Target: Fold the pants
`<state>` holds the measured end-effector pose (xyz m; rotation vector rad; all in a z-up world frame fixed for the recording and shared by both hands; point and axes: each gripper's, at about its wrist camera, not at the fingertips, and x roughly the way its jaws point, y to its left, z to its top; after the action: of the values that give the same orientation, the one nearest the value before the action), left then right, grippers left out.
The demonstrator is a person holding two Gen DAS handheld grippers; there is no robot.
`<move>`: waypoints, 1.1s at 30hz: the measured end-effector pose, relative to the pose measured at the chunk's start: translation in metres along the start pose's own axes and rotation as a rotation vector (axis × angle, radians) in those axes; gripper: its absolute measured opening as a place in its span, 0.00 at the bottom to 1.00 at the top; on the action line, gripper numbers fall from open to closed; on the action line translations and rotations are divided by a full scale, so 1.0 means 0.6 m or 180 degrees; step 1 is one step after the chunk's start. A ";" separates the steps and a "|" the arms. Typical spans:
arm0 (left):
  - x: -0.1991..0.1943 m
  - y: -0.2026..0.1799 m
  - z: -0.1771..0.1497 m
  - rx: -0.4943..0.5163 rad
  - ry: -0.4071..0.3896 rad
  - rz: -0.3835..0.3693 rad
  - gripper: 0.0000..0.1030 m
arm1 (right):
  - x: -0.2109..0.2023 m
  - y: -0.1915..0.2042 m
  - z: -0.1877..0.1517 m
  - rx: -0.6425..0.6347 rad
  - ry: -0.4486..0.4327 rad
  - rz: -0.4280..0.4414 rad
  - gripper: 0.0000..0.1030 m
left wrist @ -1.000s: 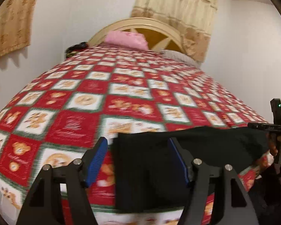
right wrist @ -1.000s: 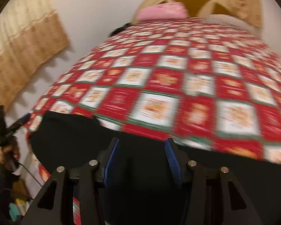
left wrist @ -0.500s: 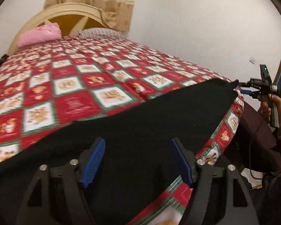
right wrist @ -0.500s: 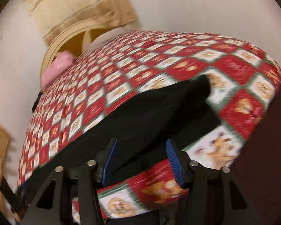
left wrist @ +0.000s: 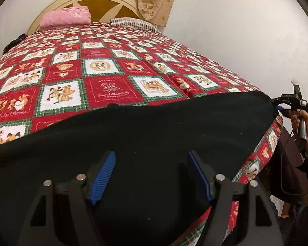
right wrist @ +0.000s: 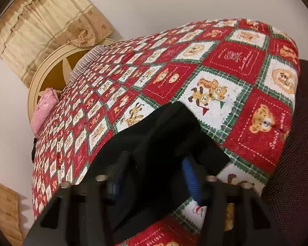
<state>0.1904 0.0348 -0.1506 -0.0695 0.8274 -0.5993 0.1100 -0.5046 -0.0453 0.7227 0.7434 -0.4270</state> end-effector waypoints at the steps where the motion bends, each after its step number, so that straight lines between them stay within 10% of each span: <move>1: 0.001 -0.001 0.000 -0.0009 -0.0006 -0.0003 0.73 | 0.001 0.005 0.002 -0.0040 0.0013 0.0002 0.19; 12: 0.008 0.006 0.002 -0.0042 -0.0048 -0.0032 0.74 | -0.080 0.105 0.048 -0.0769 -0.0485 0.0849 0.08; 22: 0.009 0.005 0.003 -0.0014 -0.0028 -0.0064 0.74 | -0.025 -0.057 -0.005 -0.0289 -0.0063 0.0618 0.18; 24: 0.006 0.001 0.002 0.0008 -0.0025 -0.0071 0.74 | -0.026 -0.071 -0.010 -0.0278 -0.0101 0.0436 0.33; 33: -0.012 -0.095 0.018 0.0578 -0.0057 -0.0327 0.74 | -0.108 -0.054 -0.041 -0.0506 -0.0434 0.0128 0.33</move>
<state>0.1671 -0.0105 -0.1222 0.0484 0.7521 -0.7672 0.0364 -0.5023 -0.0241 0.5528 0.6257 -0.3723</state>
